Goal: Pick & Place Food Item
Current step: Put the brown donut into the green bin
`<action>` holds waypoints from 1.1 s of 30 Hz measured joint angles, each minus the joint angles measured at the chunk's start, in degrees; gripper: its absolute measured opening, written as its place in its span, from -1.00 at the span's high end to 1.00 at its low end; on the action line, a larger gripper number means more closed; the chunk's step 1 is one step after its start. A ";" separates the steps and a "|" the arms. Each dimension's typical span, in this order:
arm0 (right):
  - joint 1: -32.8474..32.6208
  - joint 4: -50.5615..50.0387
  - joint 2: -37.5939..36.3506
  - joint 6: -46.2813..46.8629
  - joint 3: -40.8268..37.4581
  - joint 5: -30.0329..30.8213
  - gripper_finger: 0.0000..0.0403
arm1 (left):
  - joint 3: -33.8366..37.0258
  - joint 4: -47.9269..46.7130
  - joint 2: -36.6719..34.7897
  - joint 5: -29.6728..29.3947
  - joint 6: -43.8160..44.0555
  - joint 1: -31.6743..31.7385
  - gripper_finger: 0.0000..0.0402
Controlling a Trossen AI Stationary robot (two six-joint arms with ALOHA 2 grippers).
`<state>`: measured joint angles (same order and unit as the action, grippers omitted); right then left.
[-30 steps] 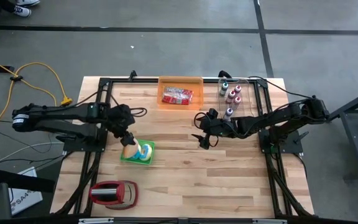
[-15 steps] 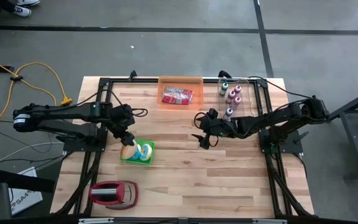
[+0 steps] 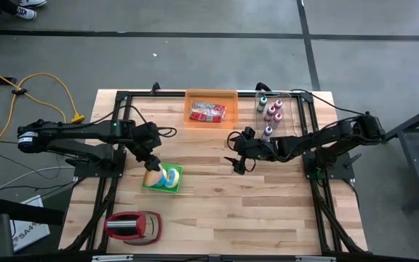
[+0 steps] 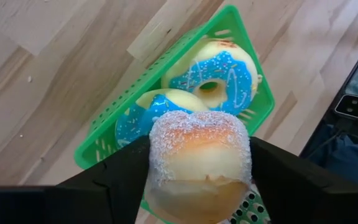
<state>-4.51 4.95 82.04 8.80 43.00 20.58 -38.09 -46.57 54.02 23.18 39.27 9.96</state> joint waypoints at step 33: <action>0.02 0.00 0.00 0.00 0.00 0.00 -0.75 | -0.04 3.45 -0.02 -3.58 -9.31 -0.02 -0.52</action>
<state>-4.49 4.95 82.04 8.80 43.00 20.58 -38.13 -43.11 54.00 19.59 29.95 9.94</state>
